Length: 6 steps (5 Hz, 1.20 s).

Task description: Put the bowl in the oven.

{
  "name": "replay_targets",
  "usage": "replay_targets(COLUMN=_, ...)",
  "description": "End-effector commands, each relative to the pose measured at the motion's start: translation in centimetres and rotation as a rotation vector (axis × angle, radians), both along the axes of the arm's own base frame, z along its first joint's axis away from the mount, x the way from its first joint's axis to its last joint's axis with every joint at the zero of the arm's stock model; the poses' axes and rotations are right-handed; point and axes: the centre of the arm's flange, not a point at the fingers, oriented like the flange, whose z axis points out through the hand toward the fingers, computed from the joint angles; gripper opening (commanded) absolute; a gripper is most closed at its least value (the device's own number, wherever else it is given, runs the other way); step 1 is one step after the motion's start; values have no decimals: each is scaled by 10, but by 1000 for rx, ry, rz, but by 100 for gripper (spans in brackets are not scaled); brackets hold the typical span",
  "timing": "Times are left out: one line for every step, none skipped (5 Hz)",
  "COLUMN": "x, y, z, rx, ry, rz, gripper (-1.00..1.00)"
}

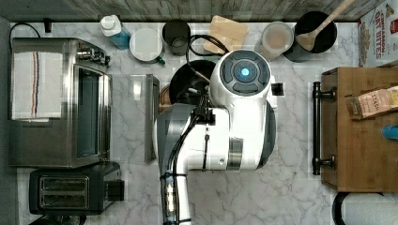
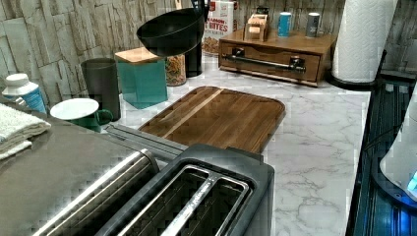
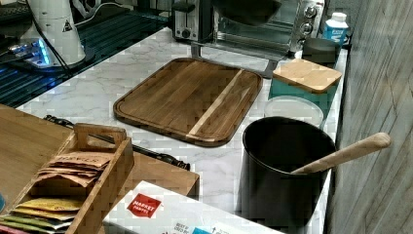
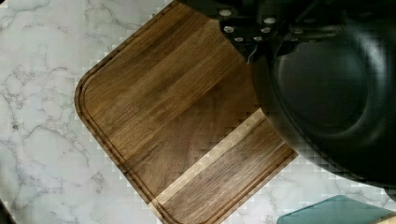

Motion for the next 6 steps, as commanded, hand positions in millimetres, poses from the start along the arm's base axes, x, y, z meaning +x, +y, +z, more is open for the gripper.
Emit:
replay_targets(x=13, y=32, z=8, rx=32, ry=-56, rz=221, gripper=-100)
replay_targets(x=13, y=72, z=11, rx=41, ry=-88, rz=465, gripper=-100)
replay_targets(x=8, y=115, z=15, rx=61, ry=-154, rz=705, gripper=-100)
replay_targets(x=6, y=151, z=9, rx=74, ry=-153, rz=850, gripper=-100)
replay_targets(x=3, y=166, z=-5, rx=121, ry=-143, rz=887, gripper=-100)
replay_targets(x=2, y=176, z=-28, rx=172, ry=-78, rz=893, gripper=-100)
